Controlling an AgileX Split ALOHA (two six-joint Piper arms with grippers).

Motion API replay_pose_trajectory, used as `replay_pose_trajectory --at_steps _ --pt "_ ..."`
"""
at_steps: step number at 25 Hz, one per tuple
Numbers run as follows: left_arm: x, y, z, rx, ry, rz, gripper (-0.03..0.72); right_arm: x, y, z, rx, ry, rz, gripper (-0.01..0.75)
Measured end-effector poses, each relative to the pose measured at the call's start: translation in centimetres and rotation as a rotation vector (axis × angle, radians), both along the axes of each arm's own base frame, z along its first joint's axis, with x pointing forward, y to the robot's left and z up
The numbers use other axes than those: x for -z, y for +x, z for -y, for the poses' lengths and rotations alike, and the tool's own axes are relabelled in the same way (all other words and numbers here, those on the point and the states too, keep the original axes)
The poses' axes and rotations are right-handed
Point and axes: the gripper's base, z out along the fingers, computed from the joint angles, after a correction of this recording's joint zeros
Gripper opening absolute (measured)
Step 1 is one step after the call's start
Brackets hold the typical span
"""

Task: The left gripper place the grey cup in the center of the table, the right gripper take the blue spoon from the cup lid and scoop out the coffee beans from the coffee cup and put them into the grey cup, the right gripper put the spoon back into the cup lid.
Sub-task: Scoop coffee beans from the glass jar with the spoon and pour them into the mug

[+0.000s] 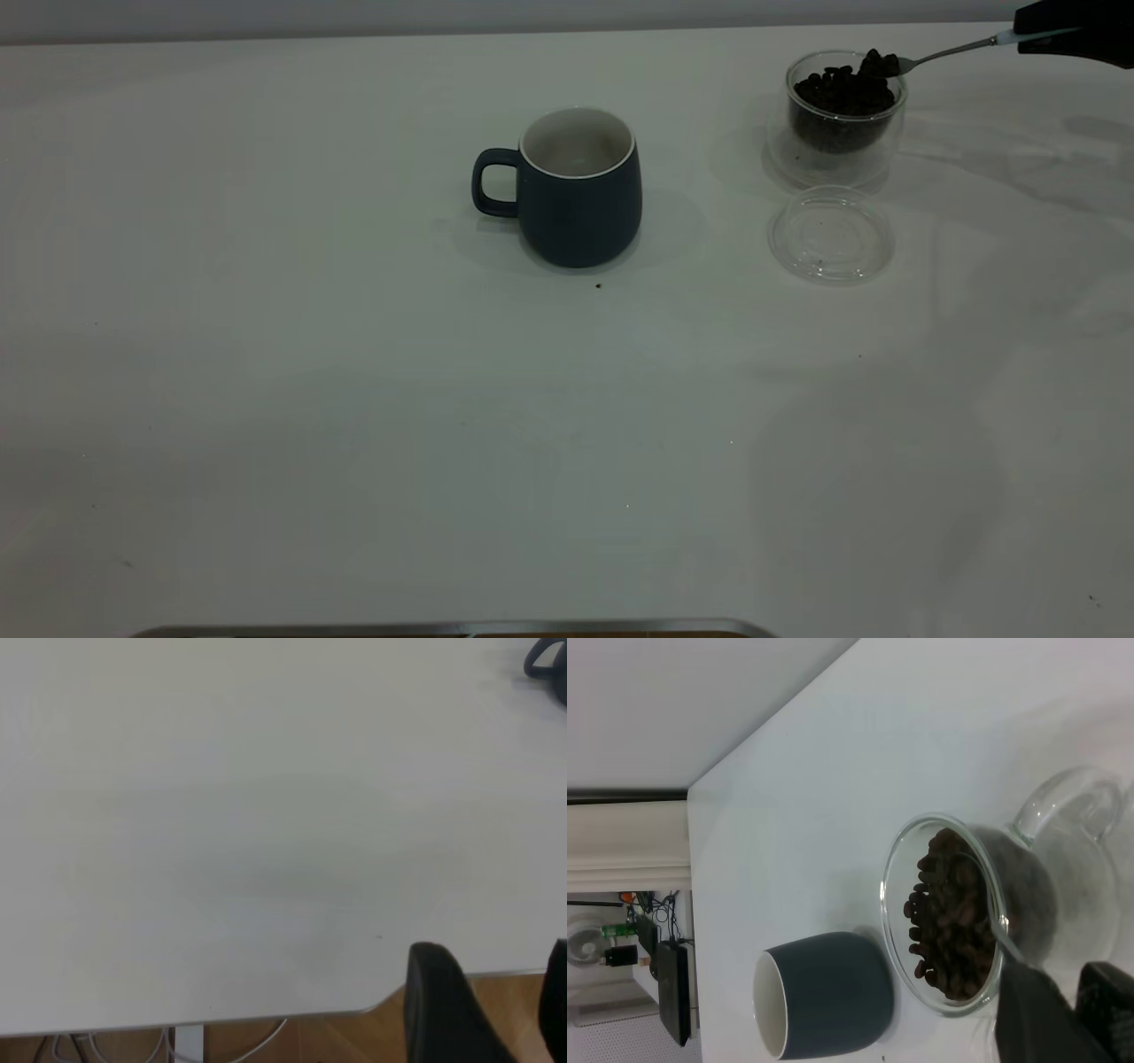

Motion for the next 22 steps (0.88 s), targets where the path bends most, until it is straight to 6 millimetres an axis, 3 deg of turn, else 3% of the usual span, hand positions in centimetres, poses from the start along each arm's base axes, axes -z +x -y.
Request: replay_pose_trajectory --at_steps 9,22 --pt "0.0 0.0 0.0 0.0 0.0 0.0 0.337 -0.8 0.7 -2.4 -0.043 0.003 0.019 0.097" --pt "0.0 0.0 0.0 0.0 0.0 0.0 0.337 -2.5 1.8 -8.4 -0.152 0.016 0.055 0.097"
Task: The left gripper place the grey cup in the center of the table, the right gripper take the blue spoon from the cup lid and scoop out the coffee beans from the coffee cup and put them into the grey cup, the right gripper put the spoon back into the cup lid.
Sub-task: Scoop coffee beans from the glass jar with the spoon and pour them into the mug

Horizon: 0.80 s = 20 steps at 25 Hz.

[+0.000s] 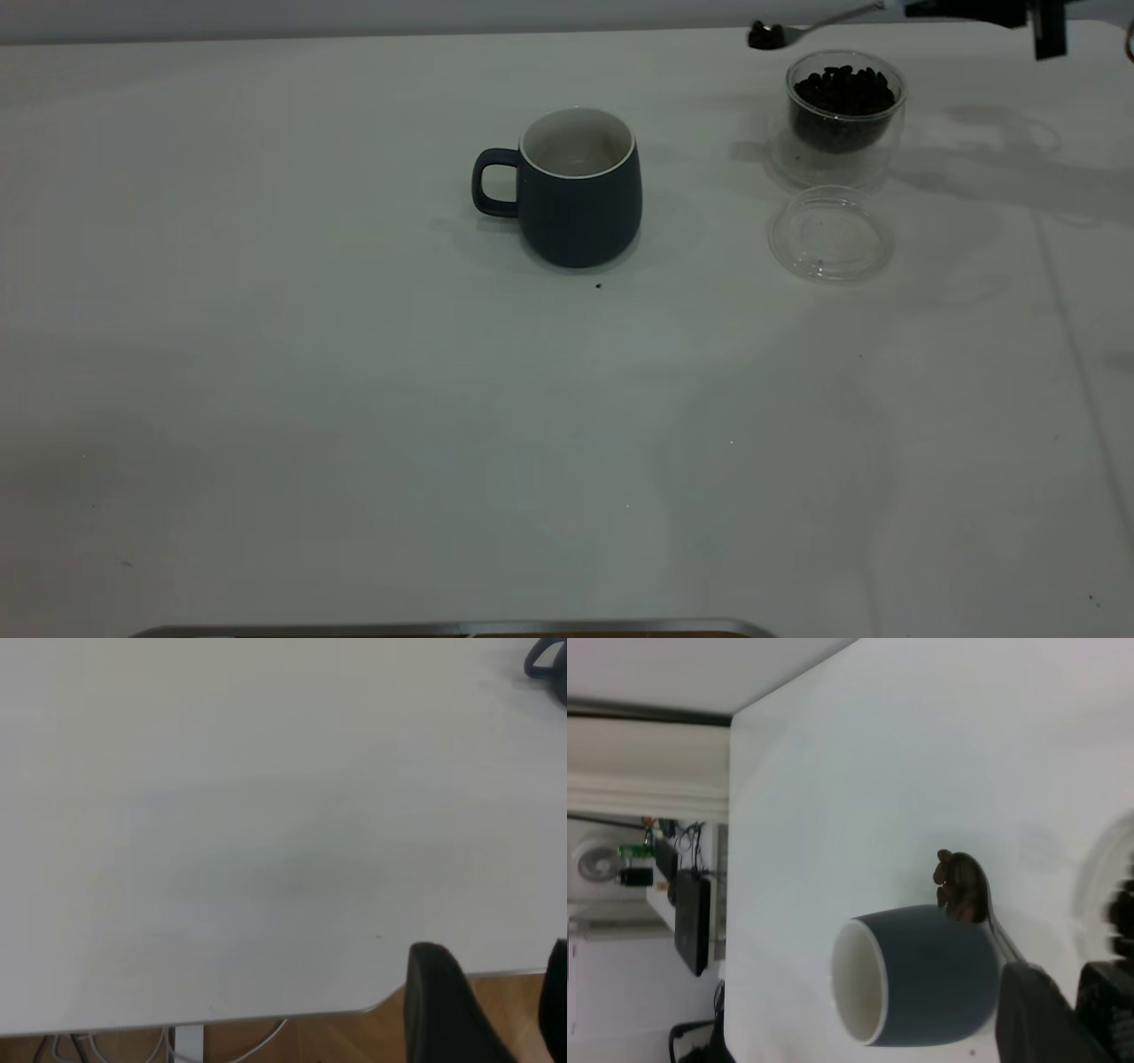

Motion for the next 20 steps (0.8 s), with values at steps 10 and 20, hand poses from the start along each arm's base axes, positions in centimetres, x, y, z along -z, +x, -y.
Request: replay_pose_trajectory --at_steps 10,20 --pt "0.0 0.0 0.0 0.0 0.0 0.0 0.337 -0.3 0.1 -4.5 -0.082 0.012 -0.003 0.097" --pt "0.0 0.0 0.0 0.0 0.0 0.0 0.337 -0.3 -0.3 -8.8 -0.176 0.004 -0.005 0.097"
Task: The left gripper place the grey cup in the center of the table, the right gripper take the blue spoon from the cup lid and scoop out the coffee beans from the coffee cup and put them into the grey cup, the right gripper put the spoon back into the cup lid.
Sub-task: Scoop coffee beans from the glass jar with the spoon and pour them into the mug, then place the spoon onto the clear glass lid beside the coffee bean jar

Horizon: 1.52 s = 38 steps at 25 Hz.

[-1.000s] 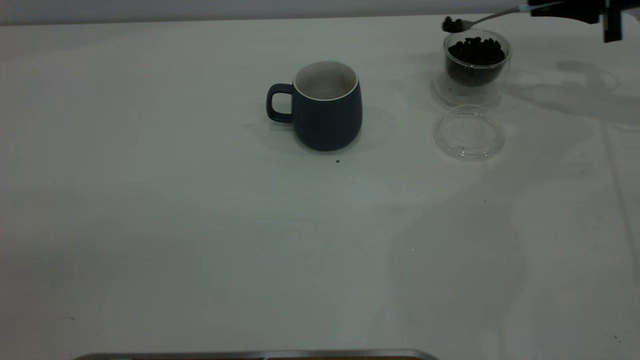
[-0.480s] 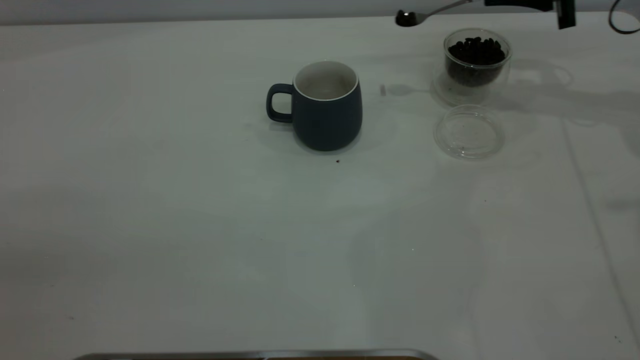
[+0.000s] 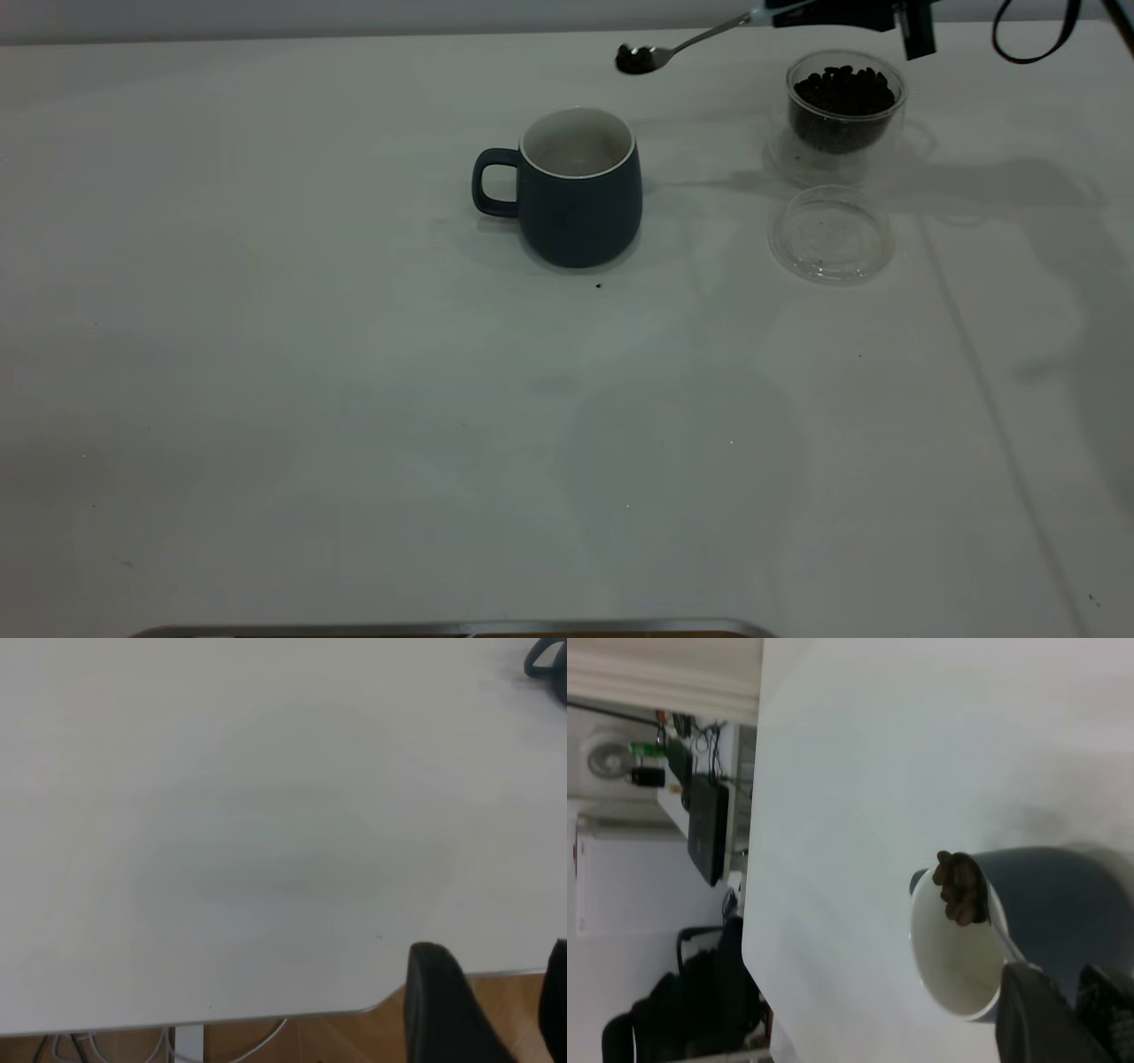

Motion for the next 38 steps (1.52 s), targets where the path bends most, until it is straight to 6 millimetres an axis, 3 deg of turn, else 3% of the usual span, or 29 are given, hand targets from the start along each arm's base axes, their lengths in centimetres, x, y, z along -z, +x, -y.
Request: replay_pose_trajectory --at_steps 12,24,34,38 --pt "0.0 0.0 0.0 0.0 0.0 0.0 0.337 0.2 -0.6 -2.7 -0.097 -0.034 0.032 0.097" --pt "0.0 0.0 0.0 0.0 0.0 0.0 0.337 -0.4 -0.6 -3.0 -0.25 -0.118 0.337 0.097" --pt "0.0 0.0 0.0 0.0 0.0 0.0 0.337 -6.3 -0.3 -2.3 -0.347 -0.313 0.58 0.097" --pt "0.0 0.0 0.0 0.0 0.0 0.0 0.337 -10.8 -1.5 -1.6 -0.433 -0.354 0.62 0.097"
